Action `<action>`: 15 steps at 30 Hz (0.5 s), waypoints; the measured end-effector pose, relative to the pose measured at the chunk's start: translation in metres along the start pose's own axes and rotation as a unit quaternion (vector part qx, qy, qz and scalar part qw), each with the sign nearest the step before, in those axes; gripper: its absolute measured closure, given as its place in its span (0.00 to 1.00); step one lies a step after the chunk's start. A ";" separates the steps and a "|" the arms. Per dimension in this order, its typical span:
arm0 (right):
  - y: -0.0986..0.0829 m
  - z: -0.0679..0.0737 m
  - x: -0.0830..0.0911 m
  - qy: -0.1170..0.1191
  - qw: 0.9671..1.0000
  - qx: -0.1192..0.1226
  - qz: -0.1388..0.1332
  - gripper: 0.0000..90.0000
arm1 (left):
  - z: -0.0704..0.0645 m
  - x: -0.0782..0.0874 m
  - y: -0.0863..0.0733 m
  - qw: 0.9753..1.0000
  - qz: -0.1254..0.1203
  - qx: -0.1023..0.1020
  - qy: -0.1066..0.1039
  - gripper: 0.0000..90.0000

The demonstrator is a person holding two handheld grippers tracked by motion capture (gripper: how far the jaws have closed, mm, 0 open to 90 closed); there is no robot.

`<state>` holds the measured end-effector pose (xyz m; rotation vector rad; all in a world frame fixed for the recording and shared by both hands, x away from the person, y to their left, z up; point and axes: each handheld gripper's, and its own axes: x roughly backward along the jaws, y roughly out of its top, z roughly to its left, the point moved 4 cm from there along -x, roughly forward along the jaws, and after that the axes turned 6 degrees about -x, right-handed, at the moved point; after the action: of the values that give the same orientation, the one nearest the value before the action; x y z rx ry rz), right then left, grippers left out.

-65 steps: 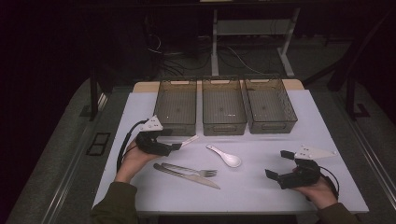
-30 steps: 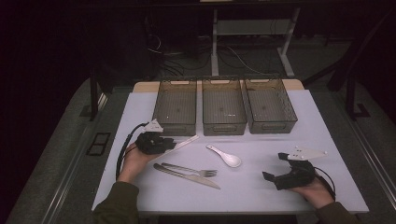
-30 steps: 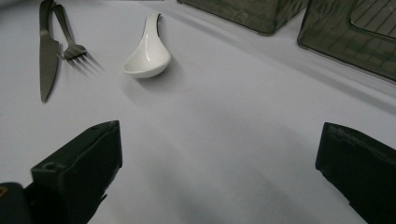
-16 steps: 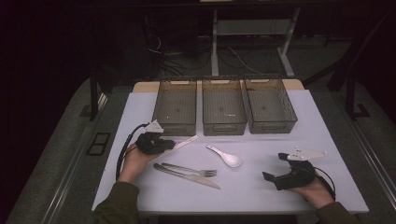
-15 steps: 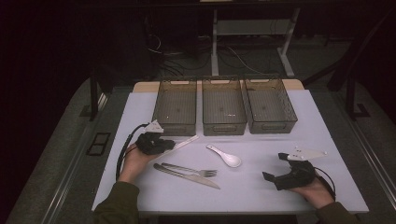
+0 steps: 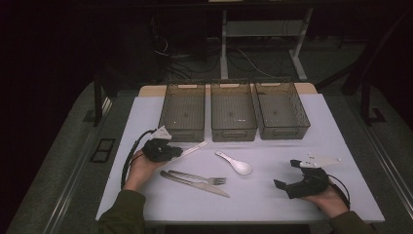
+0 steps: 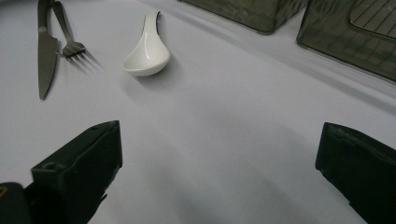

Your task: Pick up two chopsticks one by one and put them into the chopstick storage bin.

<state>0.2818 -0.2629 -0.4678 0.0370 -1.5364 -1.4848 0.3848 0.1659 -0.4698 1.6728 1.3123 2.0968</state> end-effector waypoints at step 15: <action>0.000 0.000 0.001 0.000 1.000 0.000 -0.001 0.01 | -0.003 -0.004 -0.002 1.000 0.011 -0.006 -0.002 0.87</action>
<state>0.2817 -0.2636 -0.4674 0.0382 -1.5359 -1.4866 0.3834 0.1631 -0.4740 1.6947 1.2841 2.1073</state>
